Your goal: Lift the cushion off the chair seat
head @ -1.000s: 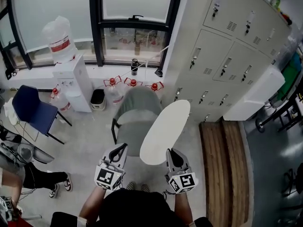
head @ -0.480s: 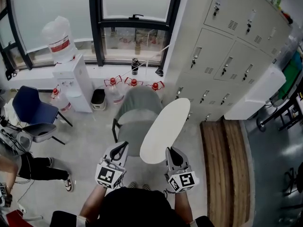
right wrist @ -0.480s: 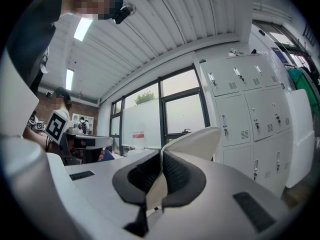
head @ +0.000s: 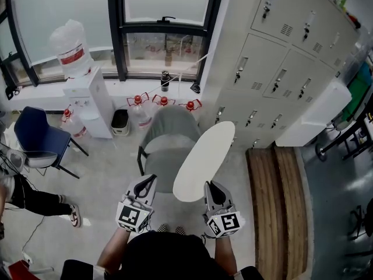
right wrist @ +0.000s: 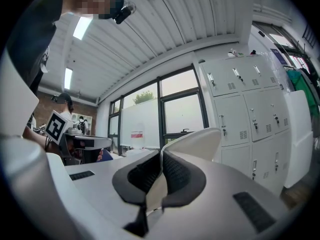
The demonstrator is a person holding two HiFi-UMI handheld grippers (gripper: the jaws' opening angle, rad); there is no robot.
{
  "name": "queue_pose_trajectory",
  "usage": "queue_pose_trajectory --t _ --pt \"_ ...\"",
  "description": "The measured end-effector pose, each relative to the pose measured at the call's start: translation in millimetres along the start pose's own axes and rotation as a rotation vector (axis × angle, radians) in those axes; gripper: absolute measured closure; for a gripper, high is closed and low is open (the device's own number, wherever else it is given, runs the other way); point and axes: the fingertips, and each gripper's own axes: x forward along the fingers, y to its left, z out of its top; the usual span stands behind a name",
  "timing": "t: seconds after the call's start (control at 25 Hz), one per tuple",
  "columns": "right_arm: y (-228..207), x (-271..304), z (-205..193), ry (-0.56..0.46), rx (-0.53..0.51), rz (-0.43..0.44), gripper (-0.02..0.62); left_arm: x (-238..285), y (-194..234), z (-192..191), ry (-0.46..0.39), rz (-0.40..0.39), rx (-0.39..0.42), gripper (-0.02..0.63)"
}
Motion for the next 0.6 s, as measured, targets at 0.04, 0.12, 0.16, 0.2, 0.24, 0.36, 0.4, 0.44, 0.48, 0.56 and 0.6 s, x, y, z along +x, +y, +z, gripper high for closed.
queue_pose_trajectory --t 0.04,0.12,0.16,0.2,0.24,0.36,0.4,0.44,0.48,0.56,0.6 --pt "-0.1 0.1 0.5 0.0 0.001 -0.002 0.557 0.1 -0.2 -0.1 0.01 -0.004 0.003 0.583" --pt "-0.3 -0.1 2.0 -0.002 0.002 -0.005 0.557 0.9 -0.8 0.9 0.018 -0.01 0.007 0.583" --pt "-0.5 -0.4 2.5 -0.001 0.004 -0.008 0.557 1.3 -1.3 1.3 0.018 -0.013 0.008 0.583" --pt "-0.7 -0.6 2.6 -0.001 0.005 -0.009 0.557 1.8 -1.7 1.4 0.018 -0.014 0.007 0.583" --pt "-0.7 -0.8 2.3 -0.001 0.003 -0.009 0.557 2.1 -2.0 1.2 0.018 -0.015 0.007 0.583" --pt "-0.6 -1.2 0.2 -0.002 -0.003 -0.004 0.557 2.1 -2.2 -1.3 0.016 -0.015 0.008 0.583" --pt "-0.5 -1.1 -0.3 -0.001 -0.004 -0.004 0.557 1.8 -2.1 -2.2 0.015 -0.015 0.009 0.583" --pt "-0.5 -0.9 -0.5 -0.002 -0.004 -0.003 0.557 1.8 -1.9 -2.4 0.016 -0.015 0.009 0.583" --pt "-0.7 -0.5 -0.5 -0.002 -0.004 -0.003 0.557 2.0 -1.5 -2.2 0.016 -0.014 0.007 0.583" --pt "-1.1 0.2 -0.5 -0.003 -0.005 -0.004 0.557 2.8 -0.3 -1.9 0.005 -0.011 0.001 0.583" --pt "-1.3 0.6 -0.5 -0.004 -0.005 -0.005 0.557 3.3 0.4 -1.7 -0.002 -0.009 -0.002 0.583"
